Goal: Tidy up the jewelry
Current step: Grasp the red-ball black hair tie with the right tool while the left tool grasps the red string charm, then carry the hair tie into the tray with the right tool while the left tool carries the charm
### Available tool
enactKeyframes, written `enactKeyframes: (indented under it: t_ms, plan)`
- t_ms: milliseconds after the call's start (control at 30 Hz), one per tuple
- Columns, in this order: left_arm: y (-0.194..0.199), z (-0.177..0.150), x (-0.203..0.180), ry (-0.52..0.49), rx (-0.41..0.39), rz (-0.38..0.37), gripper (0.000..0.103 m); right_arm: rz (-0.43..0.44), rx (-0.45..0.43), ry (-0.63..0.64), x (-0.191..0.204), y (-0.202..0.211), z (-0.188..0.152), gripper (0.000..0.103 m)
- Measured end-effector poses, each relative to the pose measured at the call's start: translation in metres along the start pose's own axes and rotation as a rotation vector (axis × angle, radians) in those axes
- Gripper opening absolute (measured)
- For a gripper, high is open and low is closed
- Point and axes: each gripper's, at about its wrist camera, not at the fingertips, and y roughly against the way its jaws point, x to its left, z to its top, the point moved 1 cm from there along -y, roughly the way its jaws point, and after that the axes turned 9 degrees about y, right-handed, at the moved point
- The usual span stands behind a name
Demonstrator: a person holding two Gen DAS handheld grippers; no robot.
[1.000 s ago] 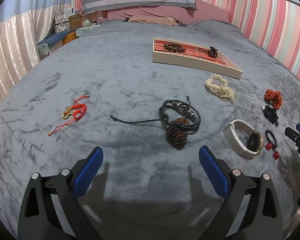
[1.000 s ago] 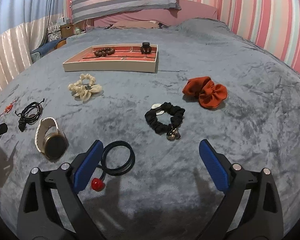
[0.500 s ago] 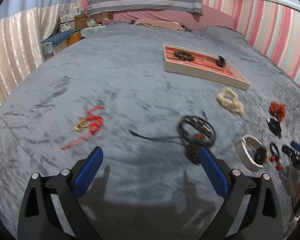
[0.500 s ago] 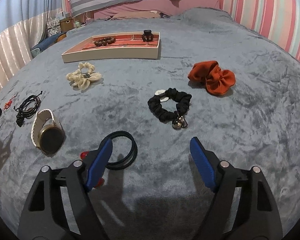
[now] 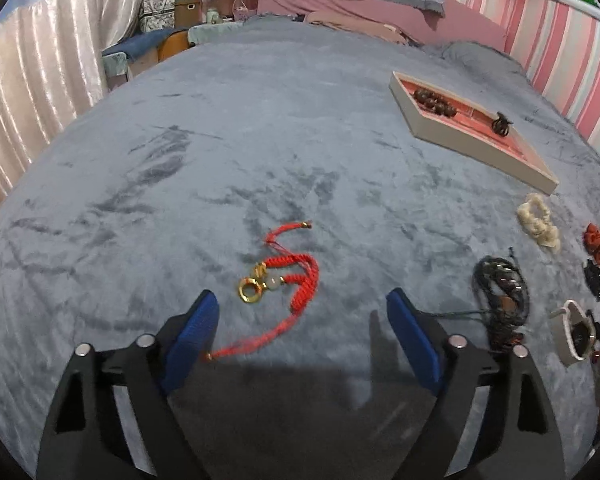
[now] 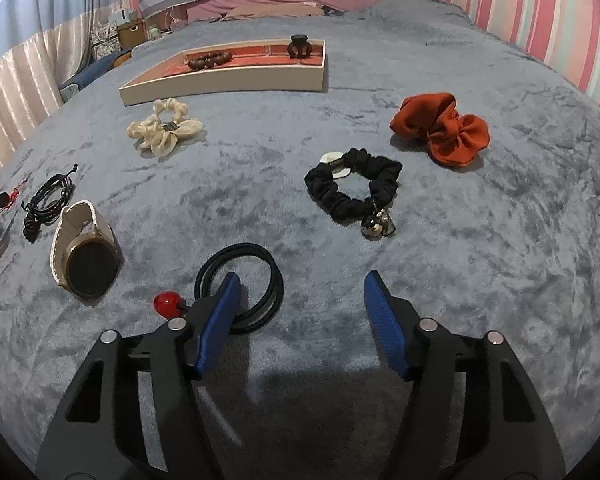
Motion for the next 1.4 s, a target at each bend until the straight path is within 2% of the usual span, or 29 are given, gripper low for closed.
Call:
enactKeyframes:
  t_ms: [67,300,467,633,767,833,867,1233,1400]
  plan:
    - [-0.009,0.002,0.001,-0.004,0.025,0.006,0.07,0.007,0.009,-0.01,0.0,-0.002,0.001,0.059]
    - [-0.018,0.0,-0.002,-0.054,0.011,0.044,0.062,0.005,0.021,-0.023,0.001,-0.005,0.002,0.052]
    - [-0.02,-0.001,0.0,-0.057,-0.003,0.039,0.056,0.011,0.035,-0.011,0.007,-0.01,0.005,0.036]
    - [-0.02,0.002,0.006,-0.04,-0.007,0.026,0.042,0.051,0.036,-0.033,0.006,-0.012,0.008,0.018]
    - [-0.019,0.003,0.007,-0.041,-0.01,0.023,0.037,0.08,0.032,-0.035,0.007,-0.013,0.009,0.008]
    - [-0.017,0.003,0.007,-0.043,-0.013,0.016,0.025,0.089,0.028,-0.038,0.007,-0.012,0.01,0.006]
    - [-0.017,0.002,0.006,-0.044,-0.014,0.014,0.023,0.091,0.025,-0.038,0.007,-0.012,0.01,0.005]
    - [-0.01,0.001,0.006,-0.037,-0.044,0.023,0.007,0.094,-0.047,-0.028,0.007,-0.001,0.013,0.004]
    - [-0.006,0.002,0.005,-0.046,-0.057,0.023,0.006,0.085,-0.086,-0.015,0.007,0.005,0.02,0.004]
